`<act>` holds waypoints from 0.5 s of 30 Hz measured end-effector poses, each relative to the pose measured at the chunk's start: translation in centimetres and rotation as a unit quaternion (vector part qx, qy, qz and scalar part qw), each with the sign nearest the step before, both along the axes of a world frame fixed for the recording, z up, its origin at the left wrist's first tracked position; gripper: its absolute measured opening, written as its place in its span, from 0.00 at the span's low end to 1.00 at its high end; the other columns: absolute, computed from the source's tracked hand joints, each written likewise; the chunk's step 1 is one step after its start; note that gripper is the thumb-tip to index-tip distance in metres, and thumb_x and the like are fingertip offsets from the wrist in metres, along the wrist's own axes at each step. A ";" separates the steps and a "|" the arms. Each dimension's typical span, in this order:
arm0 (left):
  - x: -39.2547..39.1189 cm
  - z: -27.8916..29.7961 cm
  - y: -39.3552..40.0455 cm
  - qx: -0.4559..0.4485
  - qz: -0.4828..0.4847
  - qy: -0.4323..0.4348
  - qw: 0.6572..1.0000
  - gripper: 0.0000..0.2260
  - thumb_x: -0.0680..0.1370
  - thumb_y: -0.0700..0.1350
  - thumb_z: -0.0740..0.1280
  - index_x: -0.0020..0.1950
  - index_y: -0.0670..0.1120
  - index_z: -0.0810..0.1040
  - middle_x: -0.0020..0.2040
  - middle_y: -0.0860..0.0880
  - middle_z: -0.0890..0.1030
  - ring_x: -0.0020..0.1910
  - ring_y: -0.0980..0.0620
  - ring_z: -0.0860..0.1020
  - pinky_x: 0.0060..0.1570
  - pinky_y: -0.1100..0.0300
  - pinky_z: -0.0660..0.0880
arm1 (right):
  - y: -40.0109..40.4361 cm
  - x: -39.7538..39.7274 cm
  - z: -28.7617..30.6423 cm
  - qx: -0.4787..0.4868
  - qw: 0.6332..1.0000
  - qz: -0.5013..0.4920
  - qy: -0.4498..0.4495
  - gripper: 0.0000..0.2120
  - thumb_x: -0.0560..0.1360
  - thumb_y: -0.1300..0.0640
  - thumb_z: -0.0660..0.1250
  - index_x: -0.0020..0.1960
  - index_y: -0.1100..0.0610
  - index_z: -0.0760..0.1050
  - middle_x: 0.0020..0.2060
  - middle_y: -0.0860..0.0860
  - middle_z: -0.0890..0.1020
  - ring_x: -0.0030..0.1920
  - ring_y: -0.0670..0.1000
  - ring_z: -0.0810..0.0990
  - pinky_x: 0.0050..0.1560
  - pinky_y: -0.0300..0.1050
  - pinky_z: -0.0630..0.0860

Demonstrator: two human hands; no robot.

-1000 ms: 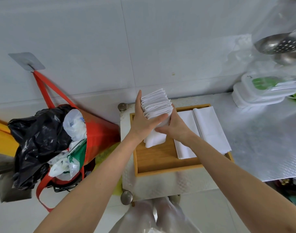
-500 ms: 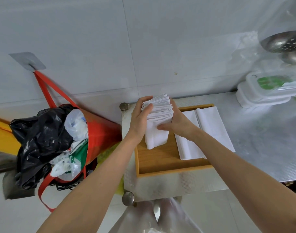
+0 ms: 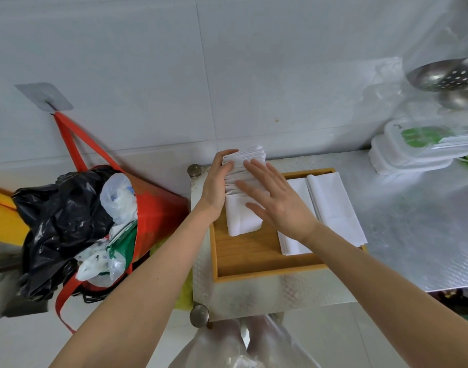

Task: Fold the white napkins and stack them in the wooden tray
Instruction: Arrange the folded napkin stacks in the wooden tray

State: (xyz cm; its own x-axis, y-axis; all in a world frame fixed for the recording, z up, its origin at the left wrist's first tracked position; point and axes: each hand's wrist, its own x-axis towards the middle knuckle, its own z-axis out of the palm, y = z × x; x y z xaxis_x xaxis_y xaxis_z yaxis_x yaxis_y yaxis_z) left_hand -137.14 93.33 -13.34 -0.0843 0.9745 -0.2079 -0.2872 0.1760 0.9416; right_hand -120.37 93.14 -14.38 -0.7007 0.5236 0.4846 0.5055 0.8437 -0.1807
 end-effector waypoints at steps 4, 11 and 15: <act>0.0 0.1 0.0 -0.008 -0.002 0.004 1.000 0.10 0.81 0.42 0.57 0.59 0.48 0.74 0.53 0.45 0.80 0.50 0.46 0.80 0.46 0.54 0.77 | -0.2 0.0 0.5 0.018 1.000 -0.001 -0.004 0.17 0.77 0.59 0.67 0.65 0.60 0.76 0.68 0.61 0.71 0.72 0.60 0.64 0.72 0.61 0.61; -0.2 0.0 -0.1 -0.003 -0.023 -0.011 1.000 0.10 0.82 0.42 0.56 0.58 0.48 0.74 0.52 0.44 0.80 0.50 0.46 0.79 0.50 0.50 0.75 | -0.2 -1.0 1.1 0.036 0.999 -0.026 0.006 0.16 0.76 0.63 0.69 0.63 0.63 0.77 0.60 0.60 0.79 0.63 0.59 0.76 0.66 0.56 0.71; -0.2 0.0 -0.3 0.003 -0.028 -0.010 1.000 0.10 0.81 0.42 0.56 0.58 0.49 0.74 0.51 0.45 0.79 0.49 0.47 0.78 0.48 0.52 0.76 | -0.4 -1.0 1.2 0.063 0.997 -0.039 0.018 0.14 0.74 0.63 0.70 0.59 0.64 0.79 0.52 0.58 0.81 0.55 0.58 0.80 0.57 0.51 0.77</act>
